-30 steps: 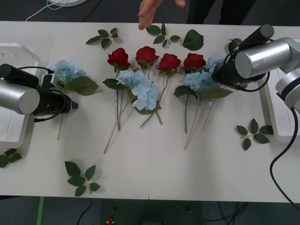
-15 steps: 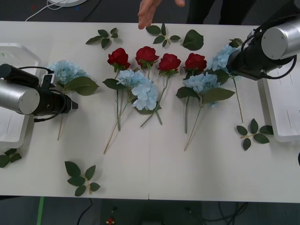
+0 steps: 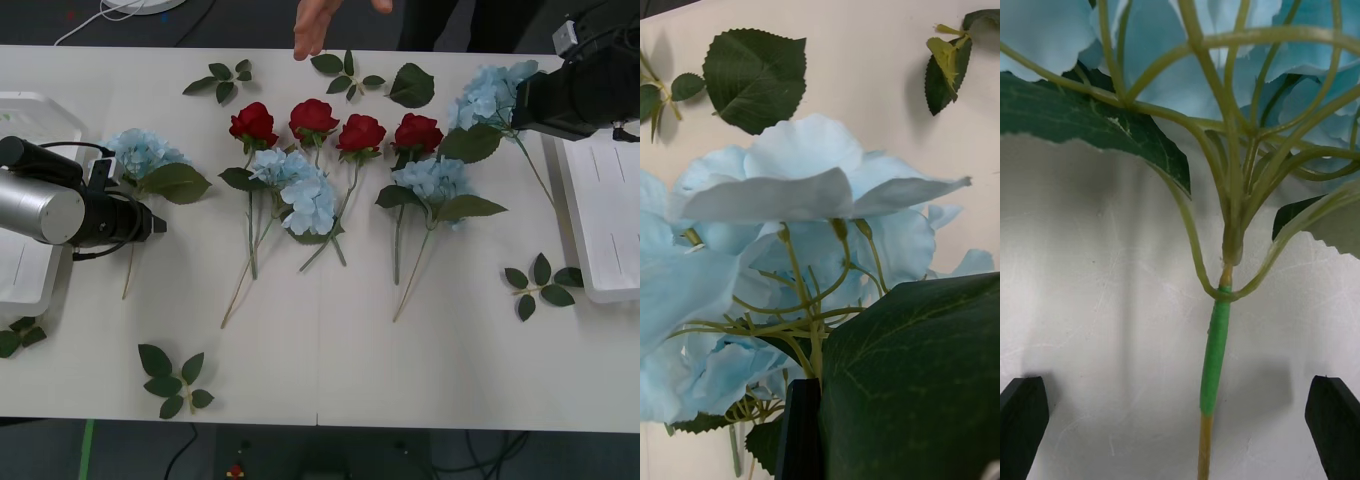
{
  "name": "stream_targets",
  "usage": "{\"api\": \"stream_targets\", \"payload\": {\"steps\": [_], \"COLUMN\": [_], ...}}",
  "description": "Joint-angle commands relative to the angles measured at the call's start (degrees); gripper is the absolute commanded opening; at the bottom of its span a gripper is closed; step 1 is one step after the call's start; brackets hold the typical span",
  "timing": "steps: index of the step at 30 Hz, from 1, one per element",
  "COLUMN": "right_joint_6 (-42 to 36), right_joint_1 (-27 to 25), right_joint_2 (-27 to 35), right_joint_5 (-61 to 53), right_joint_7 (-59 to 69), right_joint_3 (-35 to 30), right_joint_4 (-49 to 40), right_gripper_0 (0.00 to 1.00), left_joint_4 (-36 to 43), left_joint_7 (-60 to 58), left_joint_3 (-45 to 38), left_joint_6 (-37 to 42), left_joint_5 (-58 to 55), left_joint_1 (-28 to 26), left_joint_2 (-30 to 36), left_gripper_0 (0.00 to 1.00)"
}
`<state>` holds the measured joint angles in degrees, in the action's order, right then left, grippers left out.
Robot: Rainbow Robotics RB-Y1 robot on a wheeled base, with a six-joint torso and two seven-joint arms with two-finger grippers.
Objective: Place the red flowers into the right box and the blue flowers into the left box. If a person shows an open palm, hand one flower to the person first, then continue sorting.
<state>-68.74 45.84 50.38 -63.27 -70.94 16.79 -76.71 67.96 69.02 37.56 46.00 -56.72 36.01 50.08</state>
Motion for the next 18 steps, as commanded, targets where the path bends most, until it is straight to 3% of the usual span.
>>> {"api": "stream_targets", "payload": {"steps": [1, 5, 7, 8, 9, 18], "right_joint_6": [-0.2, -0.1, 0.3, 0.7, 1.3, 2.5], "right_joint_1": [-1.0, -1.5, -1.9, -2.2, -2.6, -3.6], "right_joint_2": [3.7, 3.7, 3.7, 3.8, 3.8, 3.7], "right_joint_5": [-2.6, -2.6, -2.5, -2.3, -2.1, 0.6], "right_joint_7": [-3.0, -3.0, -3.0, -3.1, -3.2, -3.4], "right_joint_3": [-1.8, -1.8, -1.8, -1.8, -1.8, 0.4], "right_joint_4": [-2.5, -2.5, -2.4, -2.5, -2.5, -1.9], "right_gripper_0": [0.00, 0.03, 0.56, 0.89, 1.00, 1.00], "left_joint_4": [-0.2, -0.2, -0.2, -0.2, -0.2, -0.2], "left_joint_7": [3.1, 3.1, 3.1, 3.1, 3.1, 3.1], "left_joint_3": [1.0, 1.0, 1.0, 1.0, 1.0, 1.0], "left_joint_6": [-0.5, -0.5, -0.5, -0.5, -0.5, -0.5], "left_joint_5": [0.6, 0.6, 0.6, 0.6, 0.6, 0.6], "left_joint_1": [0.2, 0.2, 0.2, 0.2, 0.2, 0.2], "left_joint_2": [2.3, 2.3, 2.3, 2.3, 2.3, 2.3], "left_gripper_0": [1.00, 1.00, 1.00, 1.00, 1.00, 1.00]}}
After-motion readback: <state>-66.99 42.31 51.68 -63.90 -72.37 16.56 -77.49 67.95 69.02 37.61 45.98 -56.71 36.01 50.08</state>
